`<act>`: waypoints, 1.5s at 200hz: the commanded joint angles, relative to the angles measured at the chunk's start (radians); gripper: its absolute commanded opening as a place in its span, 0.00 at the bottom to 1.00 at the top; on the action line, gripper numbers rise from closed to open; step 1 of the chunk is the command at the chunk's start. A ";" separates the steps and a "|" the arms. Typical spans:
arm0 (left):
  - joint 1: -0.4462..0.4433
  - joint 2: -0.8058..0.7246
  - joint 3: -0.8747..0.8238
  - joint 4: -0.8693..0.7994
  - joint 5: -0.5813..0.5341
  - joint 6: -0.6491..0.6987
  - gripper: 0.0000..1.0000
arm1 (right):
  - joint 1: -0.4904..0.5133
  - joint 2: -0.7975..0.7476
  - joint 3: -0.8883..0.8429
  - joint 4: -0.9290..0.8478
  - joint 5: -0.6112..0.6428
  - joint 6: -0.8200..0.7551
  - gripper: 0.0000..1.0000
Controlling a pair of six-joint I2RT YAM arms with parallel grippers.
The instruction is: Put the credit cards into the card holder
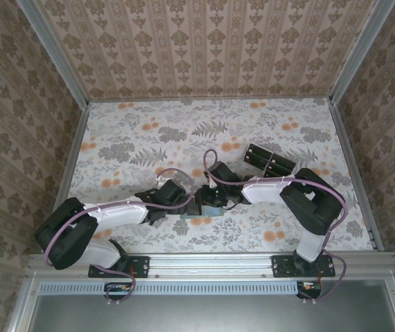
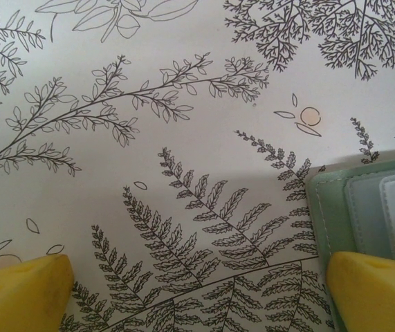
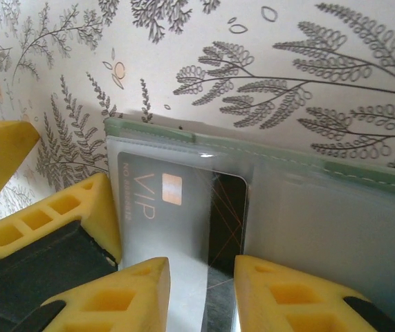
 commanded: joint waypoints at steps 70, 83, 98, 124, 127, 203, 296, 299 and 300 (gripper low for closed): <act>-0.009 -0.018 -0.017 -0.051 -0.017 -0.010 1.00 | 0.029 0.021 0.046 0.016 -0.048 0.026 0.31; -0.006 -0.037 -0.014 -0.065 -0.021 -0.007 1.00 | 0.028 -0.007 0.042 -0.002 -0.035 0.018 0.32; 0.002 -0.064 -0.010 -0.081 -0.024 -0.003 1.00 | 0.025 -0.034 0.040 -0.027 -0.011 0.006 0.36; 0.023 -0.107 -0.010 -0.102 -0.022 0.009 1.00 | 0.020 -0.057 0.035 -0.057 0.013 -0.011 0.40; 0.028 -0.111 -0.010 -0.103 -0.021 0.009 1.00 | 0.020 -0.057 0.035 -0.058 0.013 -0.011 0.40; 0.063 -0.125 -0.030 -0.102 -0.004 0.019 1.00 | 0.022 -0.016 0.027 -0.014 -0.001 0.006 0.41; 0.057 -0.059 -0.059 -0.038 0.021 0.003 1.00 | 0.034 0.015 0.050 -0.022 0.000 0.007 0.41; 0.057 -0.057 -0.059 -0.035 0.021 0.003 1.00 | 0.034 0.017 0.051 -0.022 -0.002 0.007 0.40; 0.058 -0.057 -0.059 -0.035 0.021 0.004 1.00 | 0.035 0.017 0.052 -0.022 -0.002 0.007 0.41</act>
